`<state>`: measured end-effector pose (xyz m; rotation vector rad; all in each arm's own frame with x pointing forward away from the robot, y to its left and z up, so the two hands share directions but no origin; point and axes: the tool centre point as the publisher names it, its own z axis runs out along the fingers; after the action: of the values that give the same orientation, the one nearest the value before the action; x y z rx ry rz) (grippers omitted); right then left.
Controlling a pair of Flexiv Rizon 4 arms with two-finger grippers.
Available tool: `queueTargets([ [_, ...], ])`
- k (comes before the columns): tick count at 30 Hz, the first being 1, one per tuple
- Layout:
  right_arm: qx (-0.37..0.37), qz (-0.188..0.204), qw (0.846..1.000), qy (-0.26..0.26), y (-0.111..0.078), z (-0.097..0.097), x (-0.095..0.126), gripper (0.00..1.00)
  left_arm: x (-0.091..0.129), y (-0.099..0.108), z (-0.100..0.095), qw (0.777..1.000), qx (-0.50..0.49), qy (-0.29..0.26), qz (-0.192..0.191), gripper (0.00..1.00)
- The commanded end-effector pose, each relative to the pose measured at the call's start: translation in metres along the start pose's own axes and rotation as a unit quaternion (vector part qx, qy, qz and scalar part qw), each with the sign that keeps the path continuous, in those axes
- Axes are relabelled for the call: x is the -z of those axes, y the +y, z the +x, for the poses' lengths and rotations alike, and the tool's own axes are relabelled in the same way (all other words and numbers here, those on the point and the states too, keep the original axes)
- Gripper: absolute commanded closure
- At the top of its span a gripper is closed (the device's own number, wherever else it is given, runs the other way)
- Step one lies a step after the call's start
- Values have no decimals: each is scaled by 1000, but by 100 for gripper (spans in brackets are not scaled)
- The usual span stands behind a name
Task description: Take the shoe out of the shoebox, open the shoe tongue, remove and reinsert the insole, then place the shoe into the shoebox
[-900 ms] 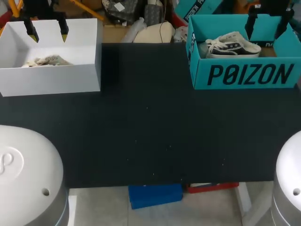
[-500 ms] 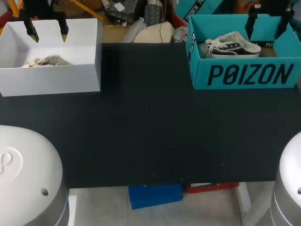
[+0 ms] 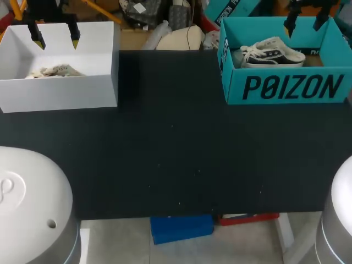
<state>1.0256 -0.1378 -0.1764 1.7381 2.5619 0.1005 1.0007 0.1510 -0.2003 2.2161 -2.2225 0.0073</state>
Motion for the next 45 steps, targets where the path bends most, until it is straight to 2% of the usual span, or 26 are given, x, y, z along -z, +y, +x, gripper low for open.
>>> queueTargets([
  [1, 273, -65, 960, 16, -5, -2, -2, 0, 0, 0, 0, 1000, 0, -1, -1, 0],
  [17, 273, -65, 960, 16, -5, -2, -2, 0, 0, 0, 0, 1000, 0, -1, -1, 0],
  [18, 294, -50, 955, 16, -2, -6, -8, 0, 0, 0, 0, 1000, 0, -1, -1, 0],
  [20, 328, -48, 943, 30, 9, -13, -18, 0, 0, 0, 0, 1000, 0, -1, -1, 0],
  [22, 354, -27, 934, 29, 18, -22, -30, 0, 0, 0, 0, 1000, 0, -1, -1, 0],
  [28, 394, -13, 919, 16, 46, -39, -61, 0, 0, 0, 0, 1000, 0, -1, -1, 0],
  [29, 402, -14, 915, 14, 51, -41, -66, 3, 0, 0, 0, 1000, 0, -1, -1, 0],
  [31, 414, -8, 910, 16, 59, -43, -75, 0, 0, 0, 0, 1000, 0, -1, -1, 0],
  [32, 424, -13, 905, 13, 63, -44, -79, 2, 0, 0, 0, 1000, 0, -1, -1, 0],
  [33, 434, -10, 901, 13, 67, -44, -83, 9, 0, 0, 0, 1000, 0, -1, -1, 0],
  [35, 448, -9, 894, 12, 73, -45, -93, 29, 0, 0, 0, 1000, 0, -1, -1, 0],
  [36, 454, -11, 891, 14, 75, -45, -98, 31, 0, 0, 0, 1000, 0, -1, -1, 0],
  [37, 460, -7, 888, 13, 77, -45, -101, 29, 0, 0, 0, 1000, 0, -1, -1, 0],
  [38, 465, -7, 885, 14, 80, -45, -105, 43, 0, 0, 0, 1000, 0, -1, -1, 0],
  [39, 467, -8, 884, 18, 82, -45, -109, 51, 0, 0, 0, 1000, 0, -1, -1, 0],
  [42, 478, 1, 878, 23, 87, -47, -122, 51, 0, 0, 0, 1000, 0, -1, -1, 0],
  [43, 485, 4, 874, 27, 89, -46, -126, 43, 0, 0, 0, 1000, 0, -1, -1, 0],
  [44, 486, 7, 873, 28, 90, -47, -129, 40, 0, 0, 0, 1000, 0, -1, -1, 0],
  [45, 489, 5, 872, 31, 92, -47, -132, 45, 0, 0, 0, 1000, 0, -1, -1, 0],
])
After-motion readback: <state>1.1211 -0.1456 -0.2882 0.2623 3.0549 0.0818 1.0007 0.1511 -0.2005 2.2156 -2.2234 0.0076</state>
